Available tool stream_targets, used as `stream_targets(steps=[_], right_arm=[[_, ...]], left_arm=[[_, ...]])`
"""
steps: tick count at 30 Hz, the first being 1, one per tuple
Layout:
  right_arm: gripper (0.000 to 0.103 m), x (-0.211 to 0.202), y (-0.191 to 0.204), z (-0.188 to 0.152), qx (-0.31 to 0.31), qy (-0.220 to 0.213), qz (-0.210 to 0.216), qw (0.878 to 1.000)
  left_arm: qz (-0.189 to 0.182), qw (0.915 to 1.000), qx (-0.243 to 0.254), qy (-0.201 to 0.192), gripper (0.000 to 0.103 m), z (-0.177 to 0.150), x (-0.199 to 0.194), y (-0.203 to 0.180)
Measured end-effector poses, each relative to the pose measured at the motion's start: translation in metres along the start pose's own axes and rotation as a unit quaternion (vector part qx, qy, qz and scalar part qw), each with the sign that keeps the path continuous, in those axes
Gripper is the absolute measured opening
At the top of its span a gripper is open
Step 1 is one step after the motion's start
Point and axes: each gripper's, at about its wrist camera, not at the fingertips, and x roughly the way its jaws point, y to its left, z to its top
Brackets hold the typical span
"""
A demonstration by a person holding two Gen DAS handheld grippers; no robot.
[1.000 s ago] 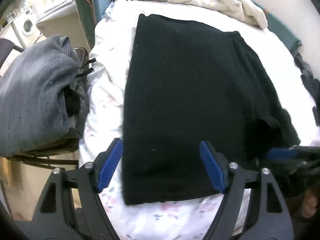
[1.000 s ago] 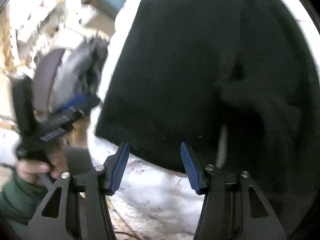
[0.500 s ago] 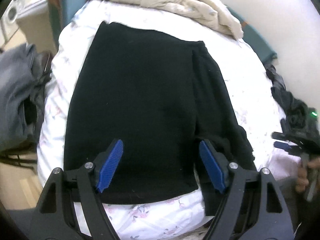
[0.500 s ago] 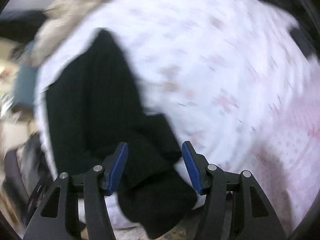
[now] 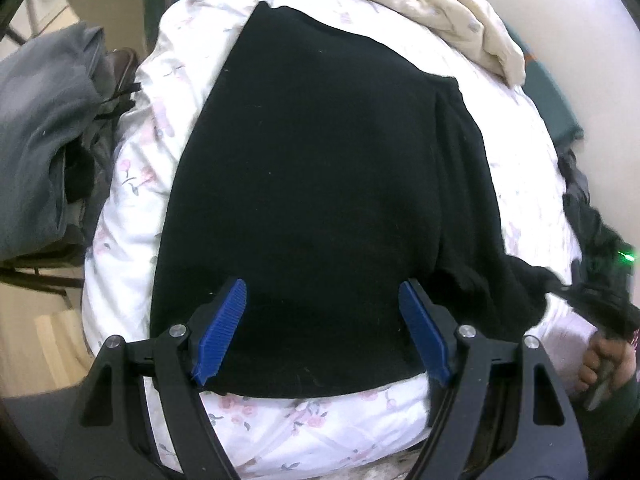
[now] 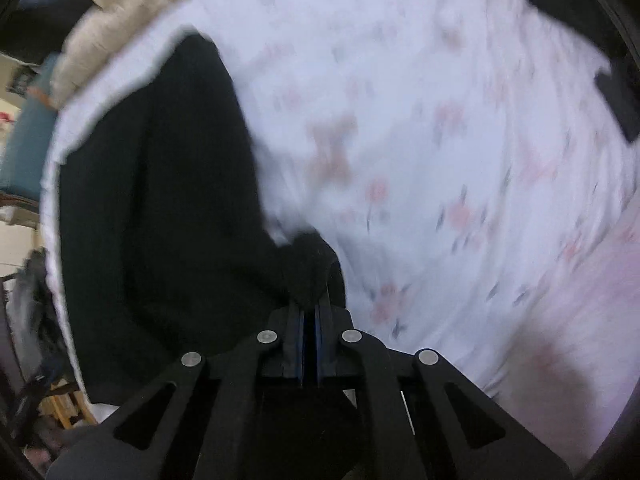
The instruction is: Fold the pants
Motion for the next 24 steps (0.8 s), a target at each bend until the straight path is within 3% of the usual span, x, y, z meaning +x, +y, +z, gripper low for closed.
stream_targets(steps=[3,6,8,12,14,17,19,20,21,22,23,24], right_arm=[[0.003,-0.039,0.003,0.015,0.013,-0.049,0.081,0.995],[0.003,-0.049,0.015,0.04,0.034,-0.054,0.149,0.987],[0.003,-0.042,0.031,0.061,0.041,-0.048,0.168,0.984],[0.003,-0.015,0.055,0.104,0.047,-0.05,0.153,0.986],[0.003,0.01,0.051,0.127,0.058,-0.055,0.123,0.989],[0.004,0.048,0.038,0.148,0.07,-0.026,0.088,0.993],[0.009,0.066,0.028,0.152,0.076,-0.009,0.091,0.993],[0.017,0.071,0.025,0.152,0.078,-0.005,0.102,0.992],[0.035,0.074,0.022,0.151,0.079,0.001,0.115,0.99],[0.046,0.072,0.02,0.149,0.078,0.004,0.133,0.988],[0.066,0.068,0.018,0.147,0.077,0.003,0.143,0.987],[0.069,0.059,0.017,0.144,0.077,-0.002,0.148,0.986]], left_arm=[[-0.009,1.0,0.004,0.002,0.076,-0.002,0.0,-0.004],[-0.005,0.9997,0.023,-0.001,0.076,-0.003,0.002,-0.013],[0.004,0.9995,0.032,0.0,0.076,-0.003,0.007,-0.018],[0.015,0.9993,0.035,0.002,0.076,0.002,0.016,-0.018],[0.033,0.9985,0.043,-0.005,0.076,0.002,0.017,-0.017],[0.056,0.997,0.052,-0.01,0.076,0.003,0.021,-0.014],[0.064,0.9962,0.059,-0.004,0.076,0.004,0.025,-0.01],[0.067,0.9955,0.067,0.004,0.076,0.003,0.03,-0.01],[0.069,0.9948,0.074,0.01,0.076,0.002,0.033,-0.011],[0.069,0.9943,0.081,0.015,0.076,0.001,0.035,-0.012],[0.066,0.9933,0.093,0.022,0.076,-0.001,0.039,-0.015],[0.059,0.9921,0.107,0.027,0.076,-0.003,0.041,-0.021]])
